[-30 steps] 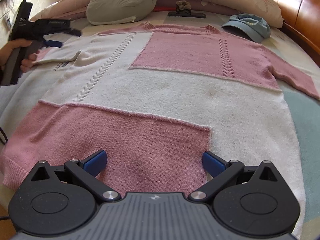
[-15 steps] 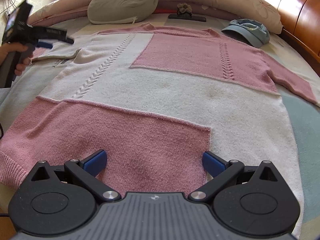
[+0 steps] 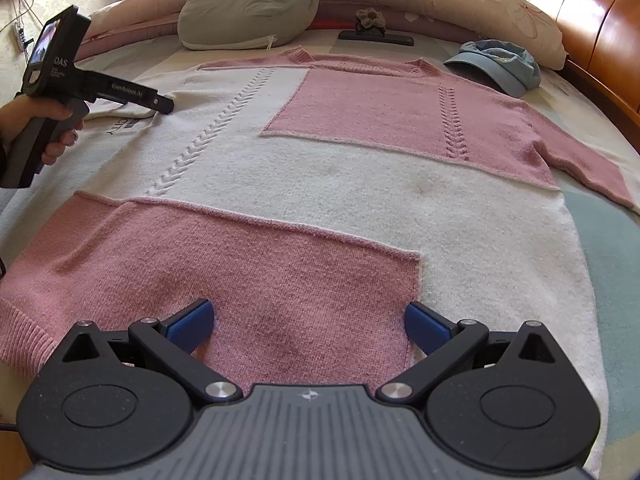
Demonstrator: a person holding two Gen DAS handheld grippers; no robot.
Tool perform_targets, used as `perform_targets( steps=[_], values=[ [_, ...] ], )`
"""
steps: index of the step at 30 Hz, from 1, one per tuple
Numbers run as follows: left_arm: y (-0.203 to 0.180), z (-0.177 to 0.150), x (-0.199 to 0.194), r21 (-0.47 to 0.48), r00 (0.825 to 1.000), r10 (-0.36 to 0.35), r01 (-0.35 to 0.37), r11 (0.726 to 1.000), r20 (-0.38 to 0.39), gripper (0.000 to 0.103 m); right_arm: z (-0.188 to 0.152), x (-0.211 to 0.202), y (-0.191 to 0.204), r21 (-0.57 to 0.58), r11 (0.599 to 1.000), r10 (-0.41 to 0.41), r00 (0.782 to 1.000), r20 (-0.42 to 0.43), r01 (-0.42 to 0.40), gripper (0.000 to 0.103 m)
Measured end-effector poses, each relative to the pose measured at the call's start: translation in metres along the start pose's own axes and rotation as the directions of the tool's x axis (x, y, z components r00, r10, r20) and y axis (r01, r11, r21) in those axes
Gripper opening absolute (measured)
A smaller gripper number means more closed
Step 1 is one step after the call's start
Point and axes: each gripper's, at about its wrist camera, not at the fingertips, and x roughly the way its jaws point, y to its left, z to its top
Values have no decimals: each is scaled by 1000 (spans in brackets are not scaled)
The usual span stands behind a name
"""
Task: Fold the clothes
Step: 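Smooth the white shoulder fabric toward the collar with the left gripper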
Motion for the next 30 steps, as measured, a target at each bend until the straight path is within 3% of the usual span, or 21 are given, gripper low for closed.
perform_targets(
  steps=[3,5,8,11,14,17,20,23,25,30],
  values=[
    [-6,6,-14,21,996,-71,70,997,52,97,0,0,0,0,1000,-2,1000,3,2,103],
    [-10,13,-10,17,996,-64,63,998,64,97,0,1,1,2,1000,-6,1000,2,6,103],
    [-10,14,16,16,999,39,-38,999,-11,97,1,1,2,2,1000,-11,1000,1,11,103],
    [7,3,28,-87,998,-5,-1,996,-64,100,0,1,1,4,1000,-8,1000,6,8,103],
    [14,12,16,-136,997,-45,37,990,-57,99,-1,1,2,1,1000,-10,1000,8,10,103],
    [25,34,10,-270,990,-141,134,954,-5,99,1,2,2,2,1000,-12,1000,-2,12,103],
    [35,56,27,-433,962,-271,259,864,35,99,1,2,1,3,1000,-9,1000,0,9,103],
    [33,68,61,-496,957,-289,250,831,-2,99,0,2,1,3,1000,-9,1000,5,9,103],
    [30,70,82,-500,971,-236,183,846,-44,98,0,1,1,4,1000,-7,1000,5,7,103],
    [42,74,108,-560,978,-205,194,806,44,99,-4,-1,-1,-4,1000,6,1000,17,-6,103]
  ],
)
